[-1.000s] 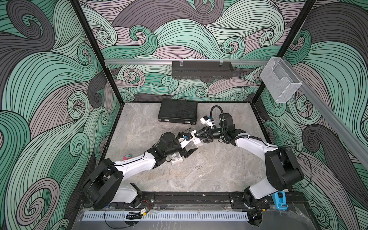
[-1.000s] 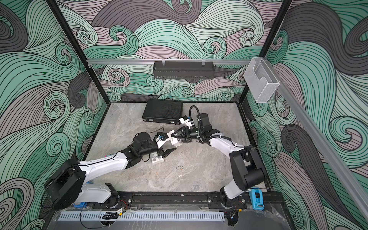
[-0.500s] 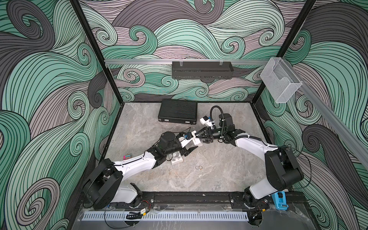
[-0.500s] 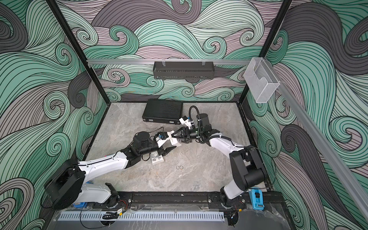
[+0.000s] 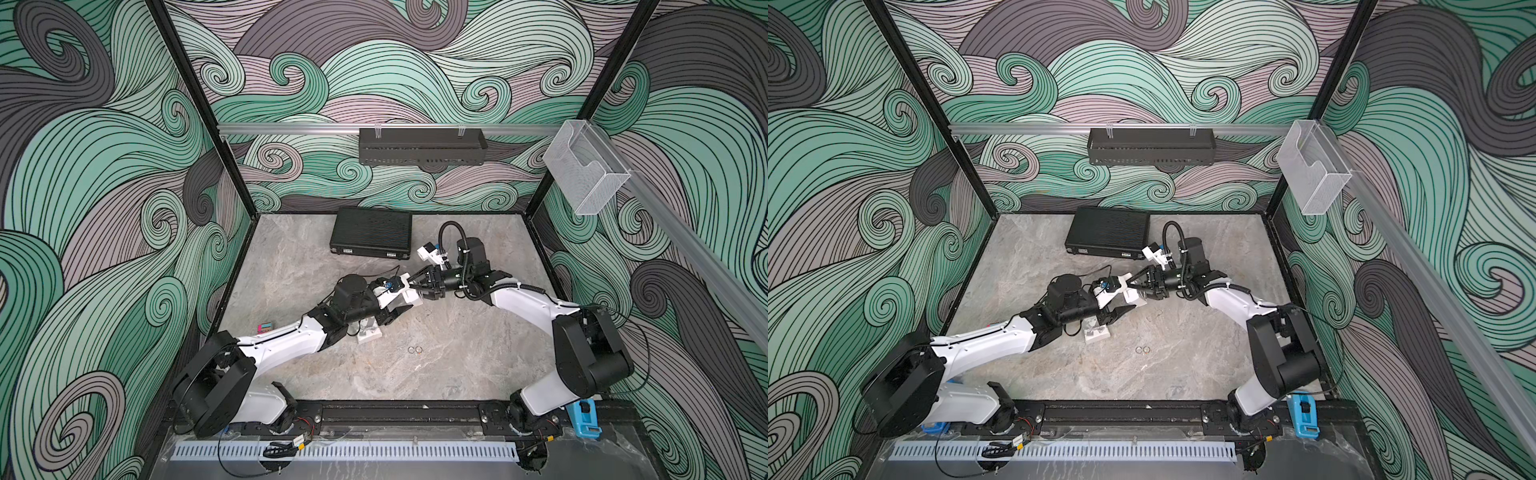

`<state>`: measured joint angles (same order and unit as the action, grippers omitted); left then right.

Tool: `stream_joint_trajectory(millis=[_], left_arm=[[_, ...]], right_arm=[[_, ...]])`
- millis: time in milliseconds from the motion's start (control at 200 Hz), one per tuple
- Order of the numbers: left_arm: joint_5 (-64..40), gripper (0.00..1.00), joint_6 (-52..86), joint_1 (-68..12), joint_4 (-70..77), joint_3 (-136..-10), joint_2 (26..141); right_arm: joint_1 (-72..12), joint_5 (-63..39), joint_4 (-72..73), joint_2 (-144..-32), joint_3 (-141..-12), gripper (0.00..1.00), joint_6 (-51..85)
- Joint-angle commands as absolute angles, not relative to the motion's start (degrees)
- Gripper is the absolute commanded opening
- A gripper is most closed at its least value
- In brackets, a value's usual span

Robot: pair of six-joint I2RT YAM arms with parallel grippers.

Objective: Take the rings out of the lift-off lid box
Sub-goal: Open the lid on the jewelry box.

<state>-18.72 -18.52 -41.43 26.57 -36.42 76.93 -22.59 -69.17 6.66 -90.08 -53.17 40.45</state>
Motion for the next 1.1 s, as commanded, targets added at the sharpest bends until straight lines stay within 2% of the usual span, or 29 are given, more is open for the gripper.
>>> stream_joint_trajectory(millis=[0,1096], left_arm=[[-19.16,0.66,-19.16,-41.13,26.71,-39.20,76.11],[-18.37,0.61,-19.84,-41.04,25.22,-39.55,76.09]], right_arm=[[-22.95,-70.31,6.94,-89.01,-52.43,0.70,39.43],[-19.43,-70.93,2.68,-85.94,-52.07,0.70,36.92]])
